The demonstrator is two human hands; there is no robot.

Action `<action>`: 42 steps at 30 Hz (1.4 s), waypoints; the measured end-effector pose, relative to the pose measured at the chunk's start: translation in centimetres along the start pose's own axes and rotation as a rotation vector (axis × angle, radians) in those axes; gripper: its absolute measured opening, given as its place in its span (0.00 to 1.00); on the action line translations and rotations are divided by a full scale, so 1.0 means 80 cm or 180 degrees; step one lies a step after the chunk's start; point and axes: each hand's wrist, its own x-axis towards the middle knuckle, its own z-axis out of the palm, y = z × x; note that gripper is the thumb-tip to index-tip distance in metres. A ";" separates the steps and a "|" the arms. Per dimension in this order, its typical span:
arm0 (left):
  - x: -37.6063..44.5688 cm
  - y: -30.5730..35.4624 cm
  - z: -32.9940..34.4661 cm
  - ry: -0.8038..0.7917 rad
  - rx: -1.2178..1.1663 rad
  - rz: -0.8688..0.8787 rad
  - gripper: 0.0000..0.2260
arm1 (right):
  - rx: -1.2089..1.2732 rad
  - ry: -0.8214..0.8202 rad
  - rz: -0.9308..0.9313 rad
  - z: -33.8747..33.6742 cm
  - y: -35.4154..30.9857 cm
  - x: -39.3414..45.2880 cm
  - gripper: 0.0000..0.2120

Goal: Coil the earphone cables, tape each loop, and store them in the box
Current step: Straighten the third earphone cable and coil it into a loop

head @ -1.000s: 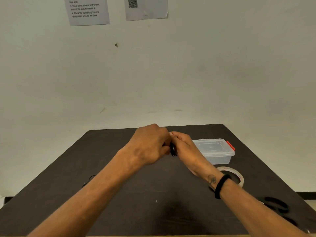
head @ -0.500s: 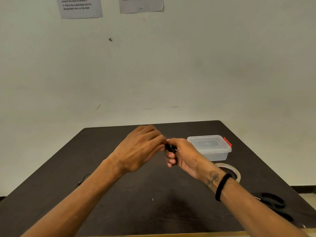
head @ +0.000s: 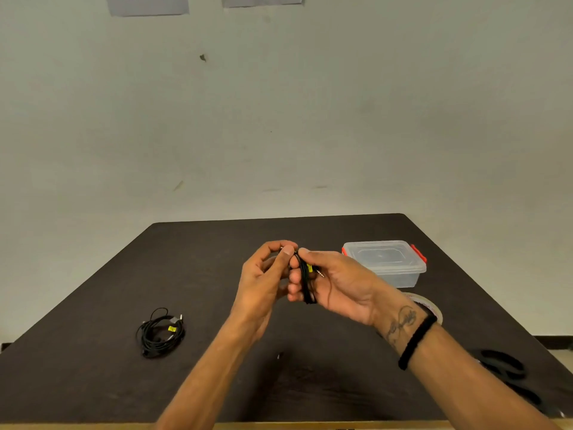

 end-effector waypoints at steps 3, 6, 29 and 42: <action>0.005 -0.007 -0.004 0.0101 -0.0043 -0.0214 0.08 | -0.0482 0.0108 0.0069 -0.011 -0.008 0.002 0.15; 0.008 -0.016 -0.003 0.0225 0.0095 -0.0149 0.07 | -0.0839 0.0335 -0.0008 -0.015 -0.006 0.007 0.17; 0.037 -0.025 -0.011 0.0772 0.2184 0.1285 0.04 | -0.0306 0.1445 -0.0832 -0.014 0.033 0.026 0.07; 0.020 -0.053 -0.024 0.0485 0.2757 0.1899 0.05 | -0.2941 0.2232 -0.1320 -0.021 0.016 0.027 0.02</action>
